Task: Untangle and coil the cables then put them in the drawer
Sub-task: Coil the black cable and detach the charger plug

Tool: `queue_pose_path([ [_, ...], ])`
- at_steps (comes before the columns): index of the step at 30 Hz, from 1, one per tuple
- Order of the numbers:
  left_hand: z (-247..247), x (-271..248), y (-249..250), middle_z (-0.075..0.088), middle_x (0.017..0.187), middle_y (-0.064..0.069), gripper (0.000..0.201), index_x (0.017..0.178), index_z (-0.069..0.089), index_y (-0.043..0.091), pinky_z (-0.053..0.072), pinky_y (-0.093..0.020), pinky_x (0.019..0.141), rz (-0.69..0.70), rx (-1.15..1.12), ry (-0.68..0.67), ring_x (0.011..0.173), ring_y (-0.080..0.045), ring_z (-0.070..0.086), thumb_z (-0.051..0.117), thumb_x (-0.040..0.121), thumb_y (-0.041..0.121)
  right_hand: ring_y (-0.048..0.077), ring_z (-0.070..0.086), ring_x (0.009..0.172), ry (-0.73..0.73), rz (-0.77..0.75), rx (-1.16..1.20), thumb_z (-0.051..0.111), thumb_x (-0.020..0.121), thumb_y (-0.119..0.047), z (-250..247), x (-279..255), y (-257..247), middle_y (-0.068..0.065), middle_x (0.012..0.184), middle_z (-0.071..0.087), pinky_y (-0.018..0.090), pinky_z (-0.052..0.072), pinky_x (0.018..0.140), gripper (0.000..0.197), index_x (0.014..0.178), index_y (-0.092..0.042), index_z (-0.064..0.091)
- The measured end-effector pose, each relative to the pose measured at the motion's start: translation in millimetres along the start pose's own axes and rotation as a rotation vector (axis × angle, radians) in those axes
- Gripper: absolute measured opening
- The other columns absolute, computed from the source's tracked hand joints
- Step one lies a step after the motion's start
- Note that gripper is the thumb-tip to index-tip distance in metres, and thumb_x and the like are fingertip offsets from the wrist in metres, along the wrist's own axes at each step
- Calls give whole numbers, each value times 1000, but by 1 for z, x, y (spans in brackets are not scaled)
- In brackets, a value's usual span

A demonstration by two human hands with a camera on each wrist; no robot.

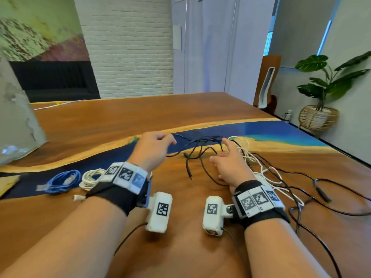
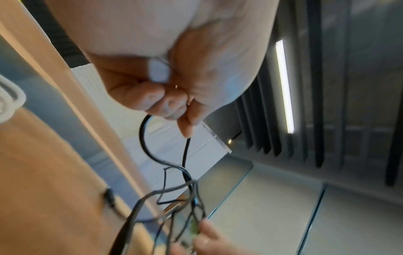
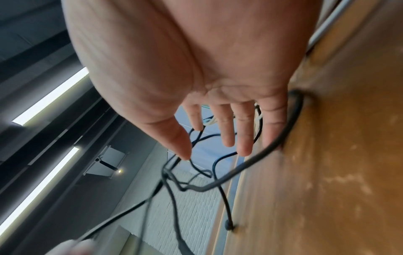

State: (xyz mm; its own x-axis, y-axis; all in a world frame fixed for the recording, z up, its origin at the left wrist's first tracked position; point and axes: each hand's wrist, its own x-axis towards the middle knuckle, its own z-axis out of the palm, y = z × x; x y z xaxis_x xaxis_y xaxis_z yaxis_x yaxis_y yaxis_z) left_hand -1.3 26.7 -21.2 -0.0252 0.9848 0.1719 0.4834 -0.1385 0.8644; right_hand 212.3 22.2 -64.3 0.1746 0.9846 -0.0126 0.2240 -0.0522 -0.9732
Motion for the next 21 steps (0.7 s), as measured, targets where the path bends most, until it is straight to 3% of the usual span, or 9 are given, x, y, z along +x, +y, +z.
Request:
queue_pose_path([
  [3,-19,-22,-8,29,59,-3,27,95,77,26,18,-32,51,69,-289,224,47,-17,20,52,105,29,24,57,125,80,2,59,62,99,-20,-2,-2,-3,1,149,49,52,51,104,77,161,-36,21],
  [6,-27,-39,-22,28,69,-5,29,95,78,28,13,-43,60,55,-528,270,61,-30,14,52,107,27,20,70,102,178,40,208,62,99,-18,-8,-2,-4,0,129,61,43,61,83,61,155,-24,38],
  [9,-27,-47,-31,39,68,3,28,101,74,14,17,-35,52,40,-578,256,55,-24,20,49,108,25,15,71,79,188,6,216,63,98,-21,-10,-2,-3,8,105,75,30,56,59,18,114,-17,70],
  [12,-26,-52,-29,52,70,13,28,106,67,4,29,-25,43,42,-674,301,48,-16,29,47,109,23,16,64,58,266,-7,368,61,100,-17,-16,1,-2,11,84,71,28,51,51,12,95,-9,68],
  [14,-27,-55,-30,54,73,13,27,106,66,6,32,-26,44,35,-732,340,47,-14,33,46,109,23,13,70,63,352,47,568,58,100,-10,-27,4,-4,11,95,72,26,56,54,10,103,-6,67],
  [16,-26,-58,-33,55,74,12,28,107,66,6,35,-26,46,18,-743,333,49,-14,37,46,109,24,16,75,82,394,66,713,56,100,-6,-38,4,-5,13,109,72,28,60,64,24,123,-7,59],
  [18,-20,-60,-32,54,73,11,29,107,70,7,37,-27,47,5,-735,297,51,-15,41,47,109,24,16,68,76,341,11,696,53,100,-4,-39,-2,-10,11,101,69,31,59,64,49,146,-18,44],
  [20,-13,-64,-28,52,70,10,27,106,72,10,37,-30,49,20,-729,266,51,-15,42,48,109,23,17,60,62,244,-76,526,56,99,-5,-29,-11,-17,10,85,65,32,55,56,67,155,-34,31],
  [21,-9,-65,-26,51,69,8,27,106,73,13,37,-31,49,33,-735,251,51,-15,42,48,108,22,18,62,63,195,-110,425,60,98,-7,-21,-14,-20,10,85,67,32,55,56,73,156,-38,28],
])
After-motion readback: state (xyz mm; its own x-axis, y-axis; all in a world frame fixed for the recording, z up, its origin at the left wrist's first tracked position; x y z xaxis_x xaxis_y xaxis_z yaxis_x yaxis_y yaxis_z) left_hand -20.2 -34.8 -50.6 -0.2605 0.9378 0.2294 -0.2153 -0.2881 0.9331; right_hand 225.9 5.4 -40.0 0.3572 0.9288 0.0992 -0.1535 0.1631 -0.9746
